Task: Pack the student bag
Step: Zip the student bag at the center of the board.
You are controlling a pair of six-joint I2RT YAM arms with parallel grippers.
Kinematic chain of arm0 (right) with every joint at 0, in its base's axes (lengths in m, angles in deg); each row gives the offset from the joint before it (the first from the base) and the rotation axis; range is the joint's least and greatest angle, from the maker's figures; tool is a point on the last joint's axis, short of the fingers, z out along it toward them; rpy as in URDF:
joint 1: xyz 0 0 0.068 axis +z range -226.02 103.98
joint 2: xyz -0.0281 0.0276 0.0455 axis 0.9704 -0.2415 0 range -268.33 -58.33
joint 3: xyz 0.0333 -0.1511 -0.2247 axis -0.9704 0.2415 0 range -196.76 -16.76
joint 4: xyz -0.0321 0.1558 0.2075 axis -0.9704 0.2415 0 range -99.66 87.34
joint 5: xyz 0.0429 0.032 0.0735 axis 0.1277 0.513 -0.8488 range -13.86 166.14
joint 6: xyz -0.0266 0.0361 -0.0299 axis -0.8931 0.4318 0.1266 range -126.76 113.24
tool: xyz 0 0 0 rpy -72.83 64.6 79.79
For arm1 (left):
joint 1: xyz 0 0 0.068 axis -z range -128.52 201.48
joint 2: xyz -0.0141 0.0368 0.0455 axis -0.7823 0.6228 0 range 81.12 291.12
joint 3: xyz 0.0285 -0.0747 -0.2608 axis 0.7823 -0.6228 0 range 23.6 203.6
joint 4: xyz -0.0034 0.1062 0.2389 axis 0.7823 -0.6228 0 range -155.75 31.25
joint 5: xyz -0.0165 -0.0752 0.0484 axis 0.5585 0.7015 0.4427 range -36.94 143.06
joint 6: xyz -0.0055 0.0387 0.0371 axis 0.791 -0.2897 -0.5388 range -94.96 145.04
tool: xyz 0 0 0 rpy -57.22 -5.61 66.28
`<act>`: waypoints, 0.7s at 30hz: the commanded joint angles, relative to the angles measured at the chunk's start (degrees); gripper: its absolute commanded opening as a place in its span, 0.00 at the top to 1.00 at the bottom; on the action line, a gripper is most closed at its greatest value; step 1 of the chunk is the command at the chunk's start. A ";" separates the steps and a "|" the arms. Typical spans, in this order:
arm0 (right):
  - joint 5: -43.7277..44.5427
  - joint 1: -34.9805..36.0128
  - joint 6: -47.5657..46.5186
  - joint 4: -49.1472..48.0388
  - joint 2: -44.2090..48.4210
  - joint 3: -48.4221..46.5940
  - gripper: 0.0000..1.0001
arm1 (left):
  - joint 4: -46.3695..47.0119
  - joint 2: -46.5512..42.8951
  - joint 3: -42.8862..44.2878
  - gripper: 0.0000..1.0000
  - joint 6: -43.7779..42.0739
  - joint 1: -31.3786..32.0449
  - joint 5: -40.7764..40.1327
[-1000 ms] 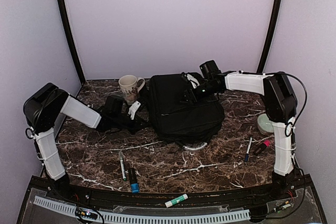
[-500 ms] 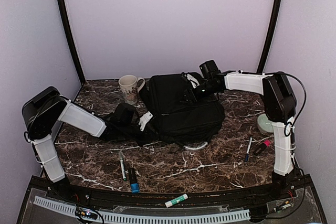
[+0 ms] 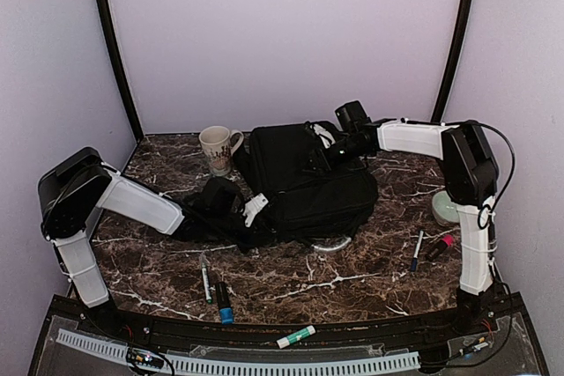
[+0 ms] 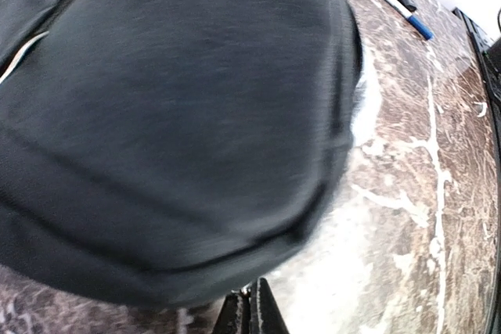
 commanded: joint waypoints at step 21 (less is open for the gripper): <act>13.52 -5.28 -6.93 11.06 21.20 9.43 0.36 | -25.57 1.28 21.82 0.67 -11.65 17.26 -5.18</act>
